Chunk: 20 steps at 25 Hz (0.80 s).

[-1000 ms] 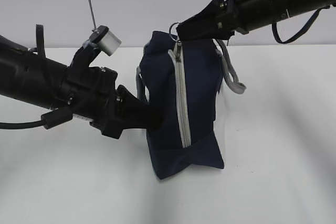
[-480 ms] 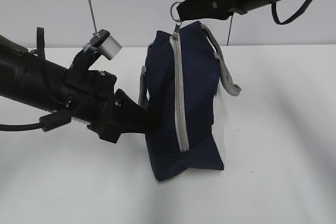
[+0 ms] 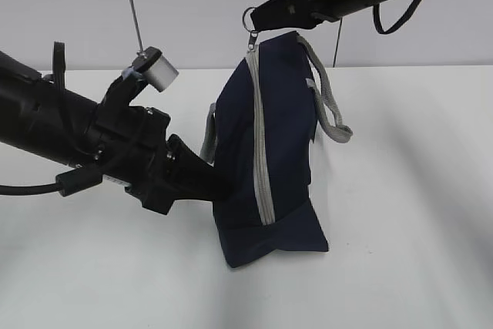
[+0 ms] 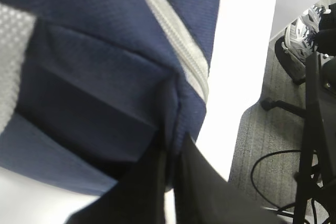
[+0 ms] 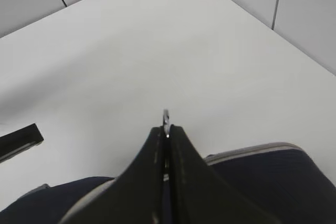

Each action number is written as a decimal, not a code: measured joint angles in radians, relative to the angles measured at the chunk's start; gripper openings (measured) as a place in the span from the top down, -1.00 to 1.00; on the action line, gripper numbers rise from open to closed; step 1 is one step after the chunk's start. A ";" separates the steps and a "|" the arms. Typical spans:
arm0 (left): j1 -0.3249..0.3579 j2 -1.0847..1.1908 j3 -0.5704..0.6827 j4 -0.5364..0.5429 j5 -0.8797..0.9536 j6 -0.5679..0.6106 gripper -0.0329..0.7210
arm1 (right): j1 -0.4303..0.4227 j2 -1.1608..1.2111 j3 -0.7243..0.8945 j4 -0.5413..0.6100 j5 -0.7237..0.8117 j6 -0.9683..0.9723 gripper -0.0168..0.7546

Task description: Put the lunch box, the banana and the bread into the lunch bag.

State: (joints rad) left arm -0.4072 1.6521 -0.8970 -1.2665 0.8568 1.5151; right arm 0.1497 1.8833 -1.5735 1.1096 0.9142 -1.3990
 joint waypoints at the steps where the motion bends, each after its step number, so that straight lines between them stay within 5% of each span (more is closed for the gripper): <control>1: 0.000 0.000 0.000 0.001 0.001 -0.005 0.90 | 0.000 0.009 -0.012 -0.009 0.000 0.007 1.00; 20: 0.007 0.000 -0.001 0.016 0.022 -0.041 0.90 | -0.025 0.058 -0.079 -0.050 -0.105 0.027 1.00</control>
State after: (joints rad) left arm -0.4005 1.6521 -0.8979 -1.2502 0.8790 1.4742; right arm 0.1245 1.9414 -1.6529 1.0599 0.8088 -1.3720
